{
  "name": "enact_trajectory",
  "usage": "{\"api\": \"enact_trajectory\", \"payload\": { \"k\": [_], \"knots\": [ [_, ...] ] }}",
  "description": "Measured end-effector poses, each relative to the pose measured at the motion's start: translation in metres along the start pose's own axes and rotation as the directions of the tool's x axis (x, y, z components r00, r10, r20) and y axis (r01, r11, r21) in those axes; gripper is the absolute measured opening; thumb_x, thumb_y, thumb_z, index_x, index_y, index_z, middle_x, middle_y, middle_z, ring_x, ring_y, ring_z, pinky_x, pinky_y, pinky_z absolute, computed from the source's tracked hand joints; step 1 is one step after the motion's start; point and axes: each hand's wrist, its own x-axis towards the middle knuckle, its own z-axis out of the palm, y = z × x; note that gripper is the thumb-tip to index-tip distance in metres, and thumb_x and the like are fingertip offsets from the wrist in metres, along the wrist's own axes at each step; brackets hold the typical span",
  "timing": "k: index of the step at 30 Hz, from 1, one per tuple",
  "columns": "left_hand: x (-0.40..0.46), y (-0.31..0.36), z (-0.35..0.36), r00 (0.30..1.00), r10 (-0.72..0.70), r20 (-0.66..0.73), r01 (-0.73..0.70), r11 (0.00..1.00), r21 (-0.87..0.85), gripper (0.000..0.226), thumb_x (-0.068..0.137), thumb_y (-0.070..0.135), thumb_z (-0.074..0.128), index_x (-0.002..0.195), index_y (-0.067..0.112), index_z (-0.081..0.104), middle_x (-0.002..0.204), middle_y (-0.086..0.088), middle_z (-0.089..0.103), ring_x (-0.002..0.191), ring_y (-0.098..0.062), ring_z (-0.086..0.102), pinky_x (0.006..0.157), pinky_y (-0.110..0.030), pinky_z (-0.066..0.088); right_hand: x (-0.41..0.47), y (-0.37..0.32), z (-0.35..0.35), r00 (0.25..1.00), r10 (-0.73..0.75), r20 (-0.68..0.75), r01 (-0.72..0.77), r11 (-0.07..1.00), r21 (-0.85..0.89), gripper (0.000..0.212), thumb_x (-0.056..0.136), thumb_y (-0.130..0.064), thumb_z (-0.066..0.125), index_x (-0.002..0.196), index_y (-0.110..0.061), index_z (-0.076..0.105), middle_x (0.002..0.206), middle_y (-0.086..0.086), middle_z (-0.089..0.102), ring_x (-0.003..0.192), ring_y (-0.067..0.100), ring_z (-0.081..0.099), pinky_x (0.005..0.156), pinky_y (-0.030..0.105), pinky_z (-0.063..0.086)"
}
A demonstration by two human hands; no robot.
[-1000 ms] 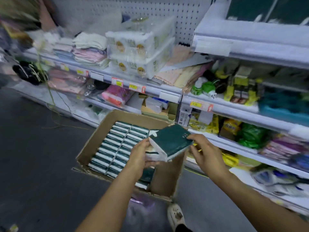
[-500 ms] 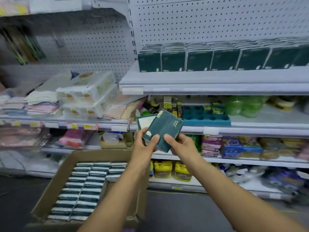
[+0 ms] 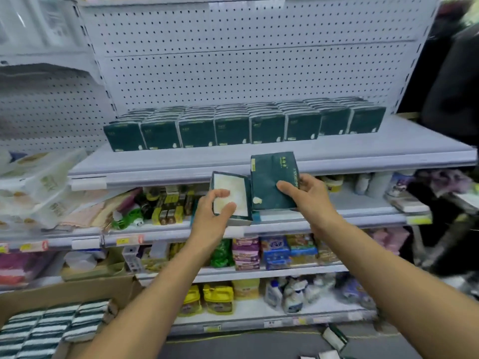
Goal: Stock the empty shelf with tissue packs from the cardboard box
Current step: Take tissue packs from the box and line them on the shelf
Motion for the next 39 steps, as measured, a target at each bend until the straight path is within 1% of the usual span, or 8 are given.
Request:
{"api": "enact_trajectory", "payload": {
  "k": [5, 10, 15, 21, 25, 32, 35, 39],
  "knots": [
    [0.038, 0.043, 0.075, 1.0, 0.021, -0.015, -0.021, 0.998, -0.052, 0.02, 0.094, 0.022, 0.062, 0.109, 0.035, 0.059, 0.125, 0.006, 0.056, 0.115, -0.019, 0.054, 0.098, -0.043, 0.048, 0.053, -0.024, -0.091, 0.994, -0.109, -0.029, 0.105, 0.987, -0.12, 0.017, 0.086, -0.012, 0.071, 0.101, -0.007, 0.064, 0.094, 0.007, 0.073, 0.075, 0.012, 0.07, 0.057, 0.021, 0.053],
    [0.069, 0.076, 0.127, 1.0, 0.011, -0.002, -0.011, 0.994, -0.113, 0.02, 0.094, 0.022, 0.061, 0.104, 0.039, 0.059, 0.123, 0.003, 0.059, 0.108, -0.02, 0.059, 0.083, -0.04, 0.055, 0.114, -0.047, -0.161, 0.964, -0.262, -0.042, 0.23, 0.902, -0.365, 0.02, 0.083, -0.017, 0.073, 0.099, -0.017, 0.061, 0.095, 0.005, 0.071, 0.087, 0.021, 0.069, 0.079, 0.042, 0.058],
    [0.107, 0.1, 0.154, 0.999, 0.029, 0.021, -0.026, 0.993, -0.116, 0.018, 0.095, 0.021, 0.059, 0.109, 0.033, 0.06, 0.123, 0.008, 0.057, 0.109, -0.015, 0.057, 0.085, -0.035, 0.055, 0.176, -0.067, -0.209, 0.914, -0.399, 0.075, 0.284, 0.496, -0.821, 0.037, 0.087, -0.031, 0.068, 0.122, -0.035, 0.058, 0.115, -0.004, 0.065, 0.105, 0.023, 0.059, 0.085, 0.042, 0.05],
    [0.159, 0.112, 0.176, 0.992, 0.078, 0.102, -0.069, 0.994, -0.09, 0.018, 0.095, 0.022, 0.059, 0.108, 0.034, 0.061, 0.123, 0.01, 0.056, 0.107, -0.014, 0.057, 0.084, -0.036, 0.056, 0.247, -0.052, -0.228, 0.94, -0.269, 0.207, 0.276, 0.248, -0.929, 0.049, 0.092, -0.027, 0.065, 0.138, -0.029, 0.049, 0.136, 0.003, 0.052, 0.126, 0.024, 0.042, 0.095, 0.044, 0.045],
    [0.187, 0.111, 0.186, 0.978, 0.06, 0.201, -0.034, 0.991, -0.129, 0.015, 0.095, 0.024, 0.061, 0.101, 0.038, 0.063, 0.119, 0.012, 0.057, 0.099, -0.017, 0.062, 0.081, -0.04, 0.06, 0.274, -0.031, -0.226, 0.913, -0.329, 0.24, 0.291, 0.116, -0.95, 0.065, 0.09, -0.03, 0.066, 0.147, -0.03, 0.036, 0.146, 0.001, 0.04, 0.133, 0.024, 0.032, 0.095, 0.045, 0.046],
    [0.221, 0.107, 0.194, 0.961, 0.047, 0.272, -0.018, 0.994, -0.11, 0.014, 0.097, 0.022, 0.059, 0.108, 0.03, 0.063, 0.114, 0.024, 0.054, 0.091, 0.005, 0.055, 0.062, -0.004, 0.046, 0.314, -0.02, -0.222, 0.873, -0.396, 0.283, 0.371, 0.165, -0.914, 0.053, 0.094, -0.03, 0.06, 0.144, -0.025, 0.043, 0.147, 0.0, 0.041, 0.137, 0.02, 0.028, 0.1, 0.043, 0.043],
    [0.228, 0.103, 0.193, 0.957, 0.037, 0.288, 0.003, 0.991, -0.135, 0.014, 0.097, 0.022, 0.059, 0.107, 0.03, 0.063, 0.113, 0.022, 0.056, 0.088, 0.007, 0.056, 0.06, -0.003, 0.044, 0.32, -0.022, -0.219, 0.901, -0.381, 0.207, 0.275, 0.133, -0.952, 0.061, 0.088, -0.048, 0.062, 0.142, -0.027, 0.042, 0.14, -0.001, 0.046, 0.132, 0.021, 0.035, 0.098, 0.047, 0.044],
    [0.235, 0.102, 0.195, 0.954, 0.024, 0.3, 0.022, 0.989, -0.149, 0.014, 0.096, 0.02, 0.06, 0.105, 0.03, 0.065, 0.115, 0.015, 0.06, 0.096, -0.003, 0.06, 0.066, -0.011, 0.046, 0.324, -0.031, -0.222, 0.967, -0.226, 0.114, 0.17, 0.246, -0.954, 0.069, 0.079, -0.056, 0.069, 0.136, -0.026, 0.046, 0.134, 0.001, 0.051, 0.123, 0.022, 0.045, 0.093, 0.046, 0.048]
  ]
}}
